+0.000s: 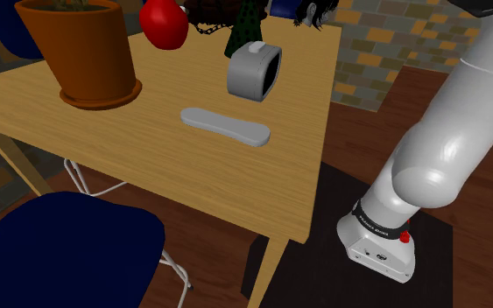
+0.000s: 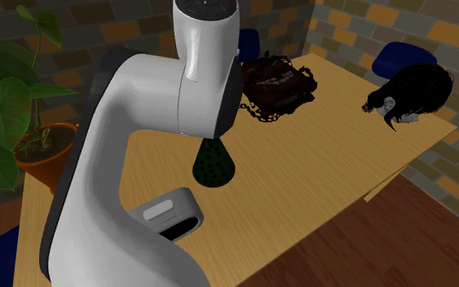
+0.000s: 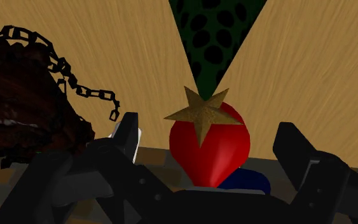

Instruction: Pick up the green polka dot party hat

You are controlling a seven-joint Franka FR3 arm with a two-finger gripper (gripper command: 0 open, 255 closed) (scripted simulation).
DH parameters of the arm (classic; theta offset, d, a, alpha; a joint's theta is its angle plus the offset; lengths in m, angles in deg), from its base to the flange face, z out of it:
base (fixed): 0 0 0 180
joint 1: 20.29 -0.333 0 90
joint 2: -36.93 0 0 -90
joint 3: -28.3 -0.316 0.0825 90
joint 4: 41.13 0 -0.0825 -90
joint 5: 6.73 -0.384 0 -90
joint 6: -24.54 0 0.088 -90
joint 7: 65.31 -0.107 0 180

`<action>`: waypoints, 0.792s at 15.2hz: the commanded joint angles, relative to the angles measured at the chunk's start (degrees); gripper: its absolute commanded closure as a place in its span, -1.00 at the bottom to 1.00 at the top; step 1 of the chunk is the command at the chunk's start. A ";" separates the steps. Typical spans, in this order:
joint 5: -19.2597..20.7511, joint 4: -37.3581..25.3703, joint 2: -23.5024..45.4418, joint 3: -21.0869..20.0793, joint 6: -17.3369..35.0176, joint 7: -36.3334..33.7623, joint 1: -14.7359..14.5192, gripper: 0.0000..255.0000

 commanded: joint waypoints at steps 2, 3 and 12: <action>-1.69 -2.68 1.74 0.29 0.35 1.09 0.41 -1.00; -1.48 -1.20 1.22 0.20 1.33 1.11 0.30 -1.00; -0.59 6.26 -1.25 -0.20 6.51 1.22 -0.20 1.00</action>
